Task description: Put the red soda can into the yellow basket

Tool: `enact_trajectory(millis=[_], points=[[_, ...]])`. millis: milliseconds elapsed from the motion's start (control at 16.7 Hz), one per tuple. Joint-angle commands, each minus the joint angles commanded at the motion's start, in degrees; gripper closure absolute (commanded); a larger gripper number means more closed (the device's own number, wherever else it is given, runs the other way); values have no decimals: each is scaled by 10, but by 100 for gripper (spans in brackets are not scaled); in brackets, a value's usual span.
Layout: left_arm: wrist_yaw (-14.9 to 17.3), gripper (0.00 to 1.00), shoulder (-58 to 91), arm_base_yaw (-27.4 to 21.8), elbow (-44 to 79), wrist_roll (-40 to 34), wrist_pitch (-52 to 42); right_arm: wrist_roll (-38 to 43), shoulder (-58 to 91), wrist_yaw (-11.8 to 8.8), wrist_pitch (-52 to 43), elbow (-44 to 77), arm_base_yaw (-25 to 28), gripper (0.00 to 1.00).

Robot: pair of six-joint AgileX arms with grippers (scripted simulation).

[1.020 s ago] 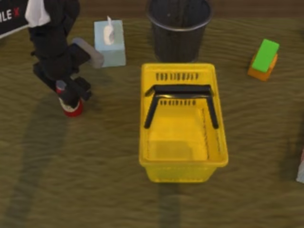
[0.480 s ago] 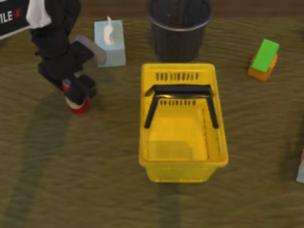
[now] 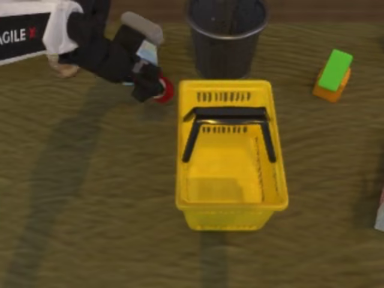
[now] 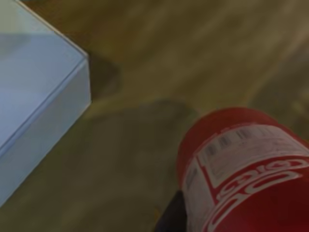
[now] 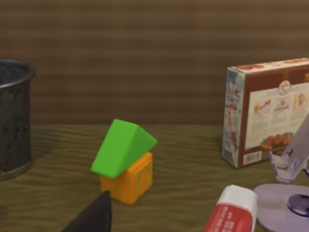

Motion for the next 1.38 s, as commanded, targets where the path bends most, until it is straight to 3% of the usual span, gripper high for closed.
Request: enact_trajectory(millis=[480,720,960,1380], points=[[300,100,-51,-23,-126,-138,461,0,0,0,0,0,0,0],[414,100,-82,-31,-177,-188,620,0,0,0,0,0,0,0],[466,100,-101,-34,-199,-210,683,0,0,0,0,0,0,0],[467,100,-91,-31,-200,-209,692,0,0,0,0,0,0,0]])
